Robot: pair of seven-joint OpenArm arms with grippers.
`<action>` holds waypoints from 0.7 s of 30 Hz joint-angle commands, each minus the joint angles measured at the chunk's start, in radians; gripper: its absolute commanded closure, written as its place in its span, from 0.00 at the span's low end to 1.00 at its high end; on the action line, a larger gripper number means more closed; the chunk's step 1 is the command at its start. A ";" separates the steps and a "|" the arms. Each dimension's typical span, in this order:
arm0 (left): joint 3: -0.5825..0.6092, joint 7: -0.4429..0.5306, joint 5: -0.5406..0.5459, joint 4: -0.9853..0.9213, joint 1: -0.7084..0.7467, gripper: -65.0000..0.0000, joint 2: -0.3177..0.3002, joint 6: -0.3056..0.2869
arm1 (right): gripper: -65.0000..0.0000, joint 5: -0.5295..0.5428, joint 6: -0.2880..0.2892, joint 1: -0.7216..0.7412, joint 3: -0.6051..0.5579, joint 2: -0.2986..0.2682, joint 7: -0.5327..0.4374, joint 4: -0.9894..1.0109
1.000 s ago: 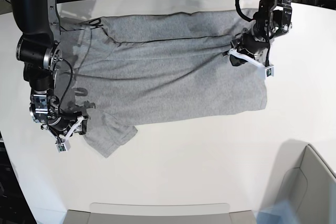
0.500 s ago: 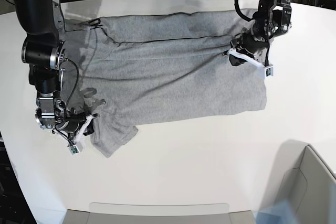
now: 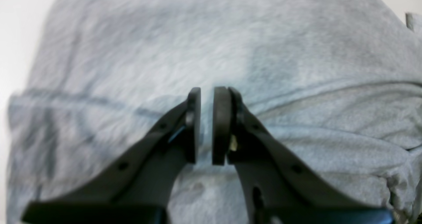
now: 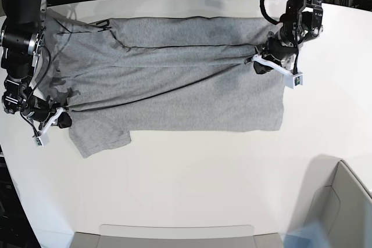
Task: Fold the T-shirt properly
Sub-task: 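Grasp the sleeve side with the right gripper and fold it inward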
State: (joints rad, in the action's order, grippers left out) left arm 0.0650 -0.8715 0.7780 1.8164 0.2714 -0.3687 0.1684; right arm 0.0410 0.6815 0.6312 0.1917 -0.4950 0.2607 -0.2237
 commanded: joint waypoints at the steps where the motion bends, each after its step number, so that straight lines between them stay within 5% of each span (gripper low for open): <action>1: -0.004 0.010 0.004 0.013 -0.007 0.87 -0.010 -0.002 | 1.00 -0.111 0.017 -0.038 -0.010 -0.026 0.171 -0.012; 6: -0.008 0.010 0.004 0.013 -0.014 0.87 -0.010 -0.002 | 0.99 -0.040 0.017 -0.053 -0.010 -0.037 0.381 -0.243; 12: 0.002 0.010 0.004 0.012 -0.047 0.87 -0.010 -0.002 | 0.78 -0.033 0.017 -0.138 -0.010 -0.023 0.645 -0.713; 16: 0.002 0.010 0.004 0.012 -0.048 0.87 -0.010 -0.002 | 0.67 -0.028 0.017 -0.216 -0.010 0.025 0.684 -0.992; 21: 0.002 0.010 0.004 0.012 -0.048 0.87 -0.010 -0.003 | 0.53 -0.033 0.017 -0.199 0.030 0.063 0.681 -0.995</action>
State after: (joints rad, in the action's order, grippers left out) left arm 0.0711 -0.8742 0.7780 1.8118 0.2295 -0.3687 0.1684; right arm 0.0189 0.6823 0.3943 0.2104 -0.4053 0.9504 -1.1988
